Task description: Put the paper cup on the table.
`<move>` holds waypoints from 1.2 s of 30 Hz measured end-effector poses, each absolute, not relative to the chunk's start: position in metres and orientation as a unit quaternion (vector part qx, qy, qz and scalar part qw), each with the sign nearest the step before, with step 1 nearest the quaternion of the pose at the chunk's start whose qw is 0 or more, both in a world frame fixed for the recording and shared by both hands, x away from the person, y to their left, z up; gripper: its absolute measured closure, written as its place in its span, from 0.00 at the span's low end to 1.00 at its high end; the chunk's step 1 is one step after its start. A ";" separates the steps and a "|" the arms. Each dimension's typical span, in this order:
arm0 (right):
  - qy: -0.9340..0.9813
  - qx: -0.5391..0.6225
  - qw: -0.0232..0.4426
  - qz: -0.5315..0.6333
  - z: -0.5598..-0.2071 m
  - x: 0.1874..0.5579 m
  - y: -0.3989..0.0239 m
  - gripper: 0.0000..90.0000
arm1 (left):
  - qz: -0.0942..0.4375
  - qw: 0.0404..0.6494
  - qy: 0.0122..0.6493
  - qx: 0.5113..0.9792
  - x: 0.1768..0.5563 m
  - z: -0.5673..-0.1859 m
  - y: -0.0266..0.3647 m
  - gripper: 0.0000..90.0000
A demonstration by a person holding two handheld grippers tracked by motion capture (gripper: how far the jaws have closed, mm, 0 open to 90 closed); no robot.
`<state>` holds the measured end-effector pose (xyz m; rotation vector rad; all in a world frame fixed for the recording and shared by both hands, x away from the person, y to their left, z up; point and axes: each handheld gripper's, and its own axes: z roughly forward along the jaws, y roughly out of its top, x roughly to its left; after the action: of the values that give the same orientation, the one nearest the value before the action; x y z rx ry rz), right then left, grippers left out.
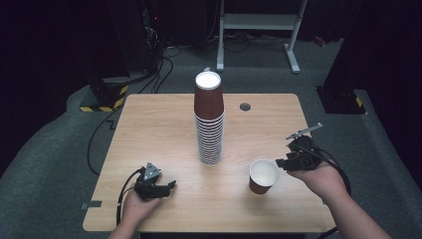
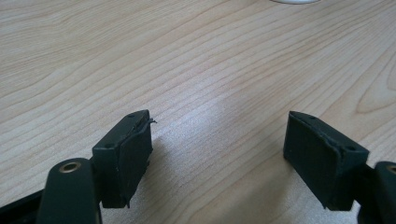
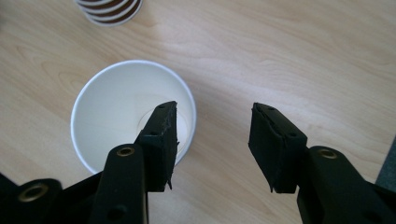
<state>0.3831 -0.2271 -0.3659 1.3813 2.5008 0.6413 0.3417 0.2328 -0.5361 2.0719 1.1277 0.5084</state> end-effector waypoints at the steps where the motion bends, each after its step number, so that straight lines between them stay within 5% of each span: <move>1: 0.846 0.471 0.115 0.224 -0.365 0.382 -0.230 0.57 | 0.197 0.356 0.437 0.802 0.342 -0.536 0.233 0.27; 13: 0.823 0.477 0.174 0.255 -0.371 0.377 -0.255 0.57 | 0.198 0.356 0.437 0.802 0.341 -0.536 0.233 0.27; 18: 0.808 0.483 0.200 0.271 -0.386 0.377 -0.265 0.49 | 0.199 0.356 0.437 0.802 0.341 -0.536 0.233 0.27; 36: 0.739 0.549 0.245 0.305 -0.528 0.363 -0.293 0.24 | 0.204 0.351 0.456 0.792 0.341 -0.536 0.232 0.25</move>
<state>0.3635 -0.2928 -0.5278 1.5001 2.0168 0.8315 0.3411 0.2320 -0.5365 2.0518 1.1795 0.5283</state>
